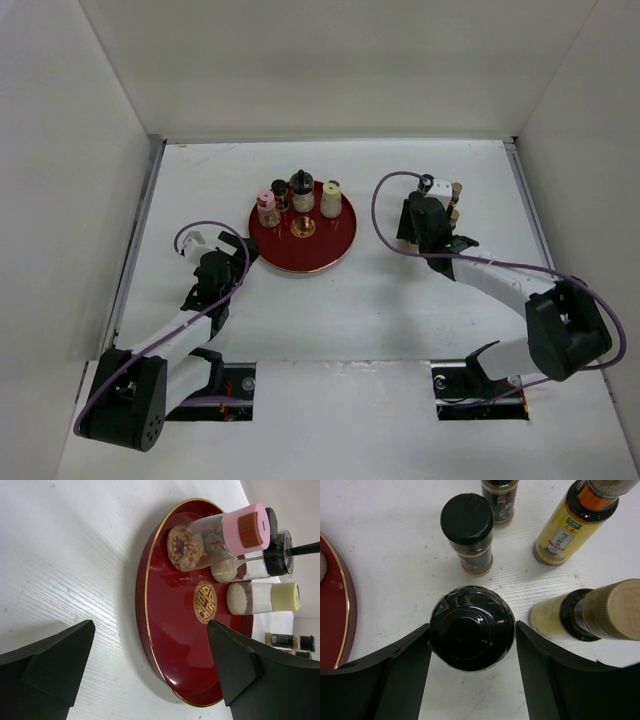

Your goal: Organize the condiment bottles

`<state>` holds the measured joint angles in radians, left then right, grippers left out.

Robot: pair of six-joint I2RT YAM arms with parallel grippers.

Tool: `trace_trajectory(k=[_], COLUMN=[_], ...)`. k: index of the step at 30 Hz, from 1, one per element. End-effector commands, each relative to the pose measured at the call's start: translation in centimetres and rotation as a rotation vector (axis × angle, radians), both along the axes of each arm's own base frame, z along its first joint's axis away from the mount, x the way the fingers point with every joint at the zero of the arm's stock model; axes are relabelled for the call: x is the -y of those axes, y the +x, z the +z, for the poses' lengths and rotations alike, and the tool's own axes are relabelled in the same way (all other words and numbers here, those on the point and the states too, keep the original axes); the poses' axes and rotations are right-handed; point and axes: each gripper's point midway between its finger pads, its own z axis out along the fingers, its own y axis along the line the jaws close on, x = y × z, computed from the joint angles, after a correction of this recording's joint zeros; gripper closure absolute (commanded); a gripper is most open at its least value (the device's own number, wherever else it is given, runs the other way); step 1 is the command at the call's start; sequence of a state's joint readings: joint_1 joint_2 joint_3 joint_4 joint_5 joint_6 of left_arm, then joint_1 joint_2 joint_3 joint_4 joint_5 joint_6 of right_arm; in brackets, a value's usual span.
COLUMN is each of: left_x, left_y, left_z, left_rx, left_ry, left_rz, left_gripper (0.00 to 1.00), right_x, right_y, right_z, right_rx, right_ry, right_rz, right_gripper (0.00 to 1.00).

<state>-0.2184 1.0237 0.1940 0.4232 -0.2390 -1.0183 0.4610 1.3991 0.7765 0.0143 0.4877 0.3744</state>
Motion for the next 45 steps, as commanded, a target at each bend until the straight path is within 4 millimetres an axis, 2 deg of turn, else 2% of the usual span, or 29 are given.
trace_trajectory(k=[1,3,5,8,9,10,14,16,19,21,25,28,35,40,45], left_x=[0.2,0.2,0.0,-0.1,-0.2,-0.4,-1.9,-2.6,-3.7,-4.1,-4.3,-4.3,-3.8,-3.6,-3.5], left_y=[0.8,0.8,0.8,0.7,0.6,0.6,0.1,-0.1,-0.4,-0.6,-0.6,-0.7,-0.5,-0.5,-0.4], left_z=[1.5,1.8,1.8,1.6,1.6,1.8,2.1,2.4,2.1,1.4,0.8,0.3,0.6,1.0,0.7], left_rx=[0.056,0.066,0.067,0.06,0.064,0.072,0.095,0.105,0.097,0.073,0.048,0.034,0.042,0.053,0.044], left_ry=[-0.008,-0.007,-0.005,-0.01,-0.015,-0.015,-0.015,-0.034,-0.044,-0.055,-0.08,-0.079,-0.081,-0.083,-0.085], left_rz=[-0.001,0.001,0.011,0.014,0.018,0.029,0.078,0.101,0.144,0.168,0.183,0.187,0.162,0.153,0.145], left_gripper=[0.0,0.0,0.0,0.0,0.0,0.0,0.0,0.0,0.0,0.0,0.0,0.0,0.0,0.0,0.0], right_x=[-1.1,-2.1,-4.2,-9.4,-12.4,-14.2,-24.1,-28.0,-32.4,-34.3,-36.2,-36.8,-37.7,-38.0,-36.8], right_y=[1.0,0.2,-0.5,-1.5,-1.7,-1.7,-1.9,-1.9,-1.7,-1.6,-1.2,-0.9,-0.8,-1.2,-1.8], right_z=[7.0,9.0,11.0,13.0,13.3,13.4,14.0,14.0,13.3,12.4,10.0,8.2,4.7,5.0,7.6], right_rx=[0.204,0.245,0.277,0.302,0.307,0.309,0.307,0.309,0.309,0.303,0.278,0.258,0.225,0.224,0.246], right_ry=[0.041,0.055,0.083,0.144,0.176,0.192,0.229,0.227,0.193,0.168,0.146,0.139,0.118,0.167,0.203], right_rz=[-0.014,0.016,0.074,0.199,0.267,0.305,0.485,0.542,0.603,0.628,0.644,0.645,0.646,0.637,0.63], right_gripper=[0.51,0.51,0.51,0.51,0.51,0.51,0.51,0.51,0.51,0.51,0.5,0.5,0.47,0.28,0.16])
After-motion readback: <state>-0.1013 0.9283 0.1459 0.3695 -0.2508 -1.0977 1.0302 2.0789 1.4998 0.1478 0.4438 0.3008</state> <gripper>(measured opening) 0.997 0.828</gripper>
